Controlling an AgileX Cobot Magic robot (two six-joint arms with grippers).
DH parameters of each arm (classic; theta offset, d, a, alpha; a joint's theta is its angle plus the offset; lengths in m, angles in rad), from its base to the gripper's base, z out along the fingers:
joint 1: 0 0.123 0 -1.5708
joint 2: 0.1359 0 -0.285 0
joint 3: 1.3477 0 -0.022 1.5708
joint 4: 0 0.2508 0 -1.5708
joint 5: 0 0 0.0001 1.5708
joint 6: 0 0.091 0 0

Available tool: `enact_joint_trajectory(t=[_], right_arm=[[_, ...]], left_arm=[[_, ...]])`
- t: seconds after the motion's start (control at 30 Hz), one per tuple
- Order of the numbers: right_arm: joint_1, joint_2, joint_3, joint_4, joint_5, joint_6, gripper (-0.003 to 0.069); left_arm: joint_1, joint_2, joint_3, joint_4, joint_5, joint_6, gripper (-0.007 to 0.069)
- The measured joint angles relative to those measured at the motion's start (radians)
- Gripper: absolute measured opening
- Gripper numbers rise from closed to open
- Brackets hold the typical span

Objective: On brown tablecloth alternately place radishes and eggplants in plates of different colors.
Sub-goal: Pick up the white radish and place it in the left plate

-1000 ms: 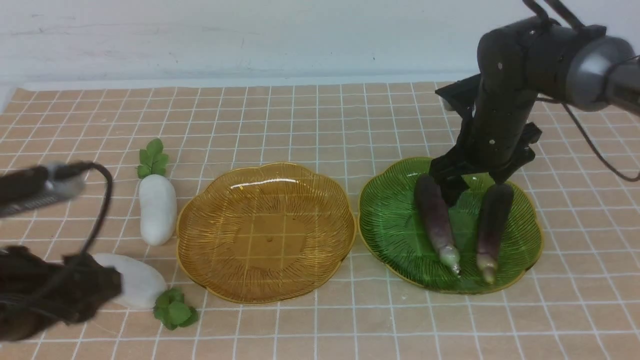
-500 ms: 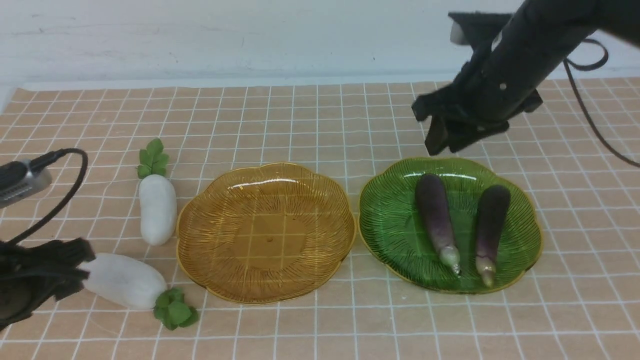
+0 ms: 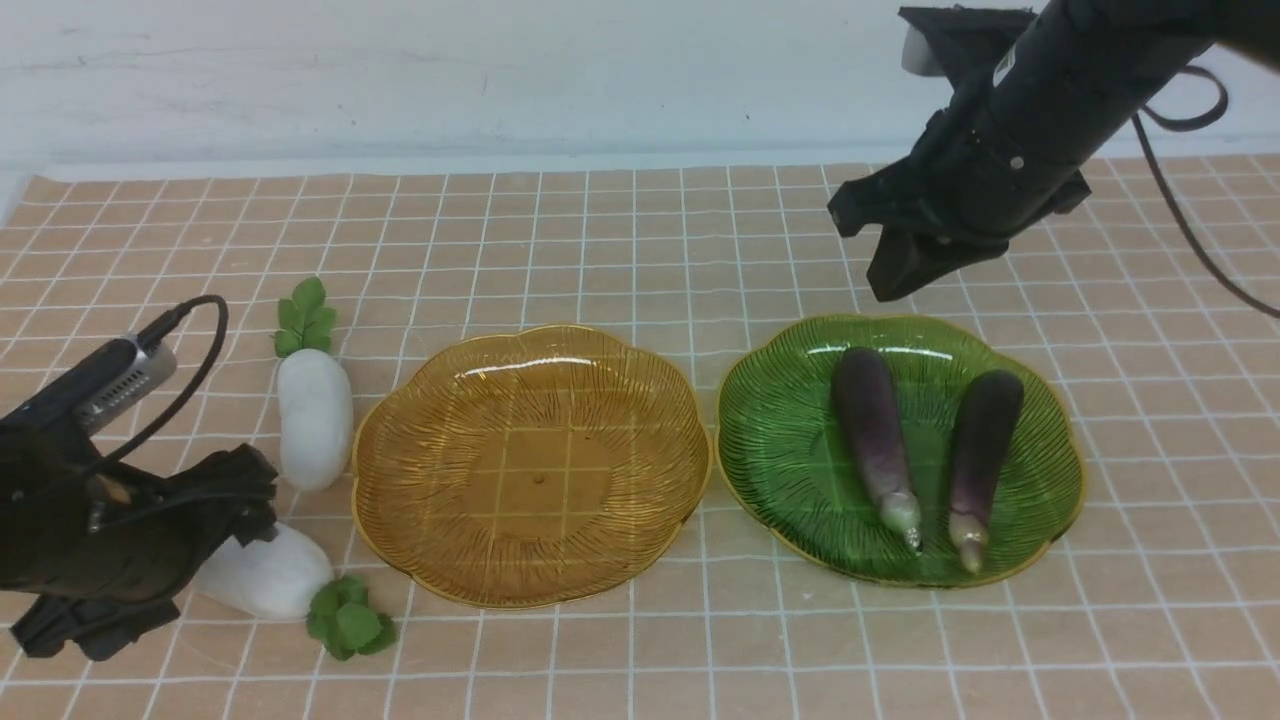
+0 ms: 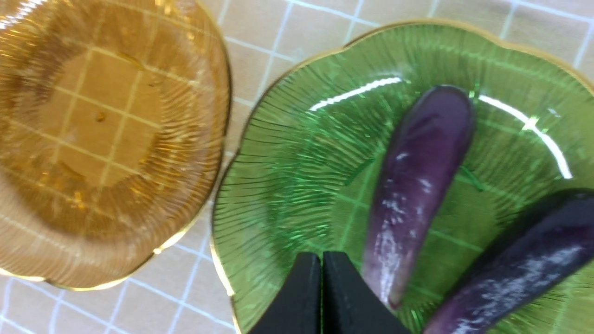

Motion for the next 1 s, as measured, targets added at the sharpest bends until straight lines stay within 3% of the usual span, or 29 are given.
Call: enact_joint_trajectory(t=[0.13,0.33,0.4,0.53,0.57,0.7,0.87,1.0], right_arm=[[0.0,0.0,0.0,-0.009,0.0,-0.001,-0.0005],[0.0,0.0,0.0,-0.013,0.0,-0.004,-0.0005],[0.0,0.0,0.0,-0.016,0.001,-0.008,-0.0005],[0.0,0.0,0.0,-0.021,0.001,-0.015,-0.0005],[0.0,0.0,0.0,-0.024,0.001,-0.021,-0.0005],[0.0,0.0,0.0,-0.044,0.001,-0.025,-0.0005],[0.0,-0.019,0.0,-0.062,0.002,-0.025,-0.0005],[0.0,-0.104,0.0,-0.071,0.004,-0.025,-0.0005]], left_arm=[[0.0,0.049,-0.002,-0.026,-0.097,-0.004,0.0666],[0.0,0.14,-0.007,-0.033,-0.141,-0.009,0.0668],[0.0,0.165,-0.012,-0.03,-0.144,-0.008,0.0633],[0.0,0.166,-0.018,-0.024,-0.118,0.018,0.0493],[0.0,0.158,-0.024,-0.024,-0.085,0.039,0.0443],[-0.008,0.094,-0.087,-0.035,0.13,0.155,0.0388],[-0.068,0.054,-0.232,-0.07,0.301,0.326,0.0386],[-0.194,0.109,-0.404,-0.132,0.36,0.447,0.0387]])
